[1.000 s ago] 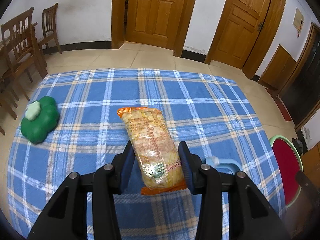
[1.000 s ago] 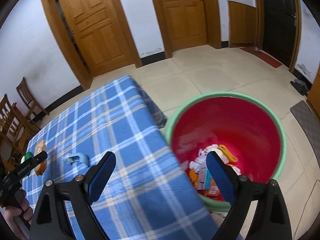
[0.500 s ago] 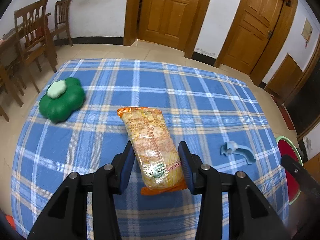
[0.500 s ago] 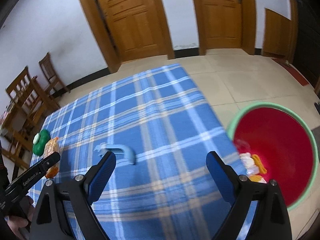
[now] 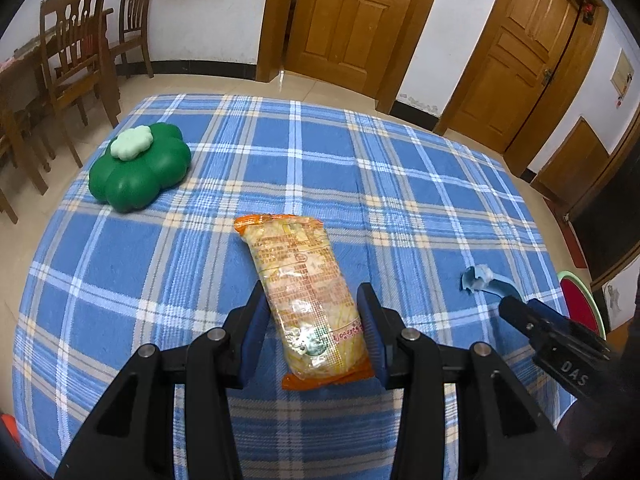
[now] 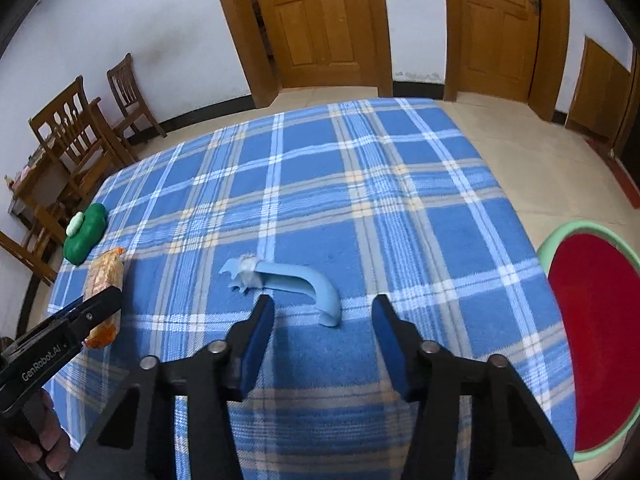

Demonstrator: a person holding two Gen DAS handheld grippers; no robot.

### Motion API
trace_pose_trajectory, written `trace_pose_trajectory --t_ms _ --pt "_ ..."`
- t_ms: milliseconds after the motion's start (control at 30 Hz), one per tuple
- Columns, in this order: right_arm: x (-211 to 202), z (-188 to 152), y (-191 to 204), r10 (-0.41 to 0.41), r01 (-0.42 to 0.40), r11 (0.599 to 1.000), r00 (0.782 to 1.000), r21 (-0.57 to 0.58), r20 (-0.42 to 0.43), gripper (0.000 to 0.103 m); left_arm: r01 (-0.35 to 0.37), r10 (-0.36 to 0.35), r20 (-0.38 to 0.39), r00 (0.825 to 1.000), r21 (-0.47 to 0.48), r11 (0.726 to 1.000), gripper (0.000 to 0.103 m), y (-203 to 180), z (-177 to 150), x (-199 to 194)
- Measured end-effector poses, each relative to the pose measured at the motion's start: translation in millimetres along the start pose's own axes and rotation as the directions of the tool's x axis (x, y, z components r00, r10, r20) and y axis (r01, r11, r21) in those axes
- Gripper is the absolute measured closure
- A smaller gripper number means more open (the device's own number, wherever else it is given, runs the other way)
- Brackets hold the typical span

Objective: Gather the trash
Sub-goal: 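Grasp the light-blue plastic piece with the right gripper while the left holds the snack bag, then carry the snack bag and light-blue plastic piece over the red bucket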

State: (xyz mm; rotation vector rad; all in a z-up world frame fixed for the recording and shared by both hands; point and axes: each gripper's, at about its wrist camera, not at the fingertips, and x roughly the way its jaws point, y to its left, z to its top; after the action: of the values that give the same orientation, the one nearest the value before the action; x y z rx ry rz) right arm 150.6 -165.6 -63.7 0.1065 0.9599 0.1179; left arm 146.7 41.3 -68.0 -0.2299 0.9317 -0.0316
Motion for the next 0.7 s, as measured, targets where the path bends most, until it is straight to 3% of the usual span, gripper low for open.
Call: trace_pose_trajectory --t_ms 300,700 --pt "0.6 -3.0 1.4 0.0 0.0 1.0 1.0 -0.014 0.005 0.089 0.006 -0.006 -0.012 1.0 0.003 1.0 0.058 -3.8 -3.7 4.2" --pt "-19.7 -12.1 -17.1 0.029 -0.031 0.998 0.999 0.052 0.039 0.089 0.018 -0.018 -0.007 1.0 0.018 1.0 0.058 -13.2 -6.1 -3.3"
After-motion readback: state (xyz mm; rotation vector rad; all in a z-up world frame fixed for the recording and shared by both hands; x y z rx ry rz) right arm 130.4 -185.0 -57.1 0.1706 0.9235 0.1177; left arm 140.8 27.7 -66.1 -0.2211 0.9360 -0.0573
